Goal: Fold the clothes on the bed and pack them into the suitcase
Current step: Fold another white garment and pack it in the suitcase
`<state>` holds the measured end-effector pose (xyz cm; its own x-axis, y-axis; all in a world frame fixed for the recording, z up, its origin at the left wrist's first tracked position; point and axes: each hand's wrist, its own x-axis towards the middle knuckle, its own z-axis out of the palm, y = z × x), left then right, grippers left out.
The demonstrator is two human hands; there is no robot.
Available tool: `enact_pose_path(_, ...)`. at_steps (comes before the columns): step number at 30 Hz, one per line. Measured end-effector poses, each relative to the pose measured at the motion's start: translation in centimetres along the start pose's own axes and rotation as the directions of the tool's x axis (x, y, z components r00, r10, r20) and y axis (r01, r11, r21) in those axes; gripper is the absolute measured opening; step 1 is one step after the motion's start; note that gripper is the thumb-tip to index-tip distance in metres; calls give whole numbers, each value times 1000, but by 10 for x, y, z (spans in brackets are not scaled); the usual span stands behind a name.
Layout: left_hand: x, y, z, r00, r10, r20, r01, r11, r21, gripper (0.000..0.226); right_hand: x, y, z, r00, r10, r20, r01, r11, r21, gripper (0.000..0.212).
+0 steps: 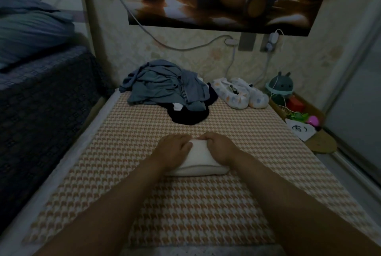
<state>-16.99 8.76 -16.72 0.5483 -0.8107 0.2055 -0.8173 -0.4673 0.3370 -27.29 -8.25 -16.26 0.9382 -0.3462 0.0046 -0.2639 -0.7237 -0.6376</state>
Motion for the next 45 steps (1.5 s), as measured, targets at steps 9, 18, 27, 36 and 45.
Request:
enact_pose_path(9,-17,-2,11,944,330,22,-319,892,319,109,12,3,-1,980,-49,-192,46,999,-21,34)
enact_pose_path(18,-21,-35,6,979,195,62,-199,978,58,118,-23,0,-17,976,-85,199,145,940,-309,104)
enact_pose_path(27,-9,-1,-5,953,-225,202,266,943,-202,70,-53,-15,-7,998,-1,66,25,929,-369,118)
enact_pose_path(36,-3,27,-26,800,-503,328,590,758,-277,121,-104,-32,13,999,34,-43,-26,987,160,40)
enact_pose_path(45,-36,78,-88,963,-126,240,258,694,-672,51,-138,-47,-15,999,0,44,-23,851,525,105)
